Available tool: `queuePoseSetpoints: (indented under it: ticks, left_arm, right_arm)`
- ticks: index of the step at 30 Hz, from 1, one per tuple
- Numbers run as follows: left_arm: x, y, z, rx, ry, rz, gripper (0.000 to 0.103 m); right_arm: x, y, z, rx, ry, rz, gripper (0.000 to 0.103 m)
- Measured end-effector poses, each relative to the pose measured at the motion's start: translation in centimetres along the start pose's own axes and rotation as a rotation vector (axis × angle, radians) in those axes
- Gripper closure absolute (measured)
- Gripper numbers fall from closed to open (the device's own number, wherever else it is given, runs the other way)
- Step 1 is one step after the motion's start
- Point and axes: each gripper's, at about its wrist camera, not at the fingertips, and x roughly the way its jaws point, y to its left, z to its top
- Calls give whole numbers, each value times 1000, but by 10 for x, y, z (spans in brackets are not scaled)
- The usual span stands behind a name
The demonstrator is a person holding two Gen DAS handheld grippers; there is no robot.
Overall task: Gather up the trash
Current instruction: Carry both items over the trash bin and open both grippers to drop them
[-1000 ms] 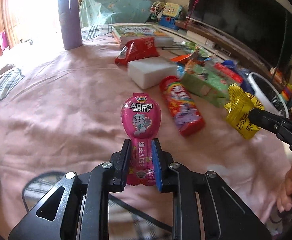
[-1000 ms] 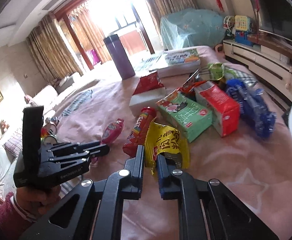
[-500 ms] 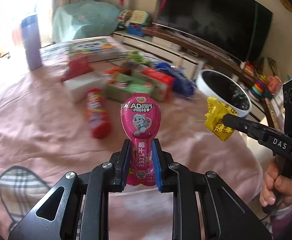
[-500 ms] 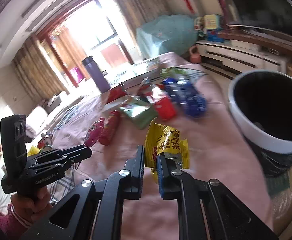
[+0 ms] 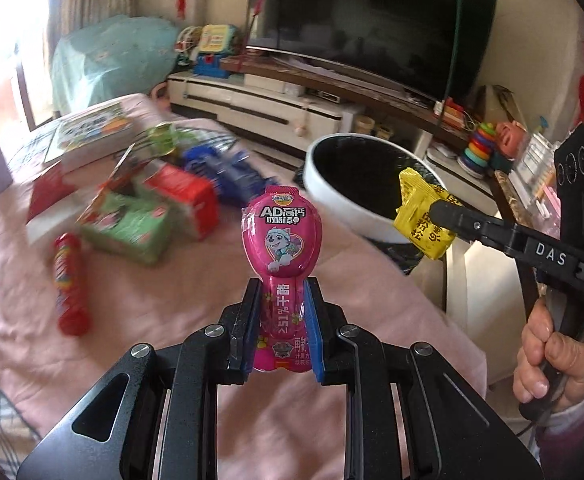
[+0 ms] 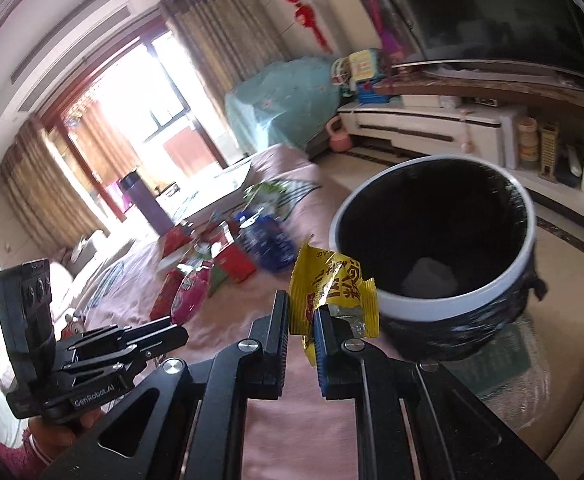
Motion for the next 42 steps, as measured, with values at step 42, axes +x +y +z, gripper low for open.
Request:
queuePoseSetpoints:
  ticks: [42]
  left_arm:
    - [113,-70,89,81,112,-86,56]
  right_arm:
    - [33,-121,65,204,68,-80,77]
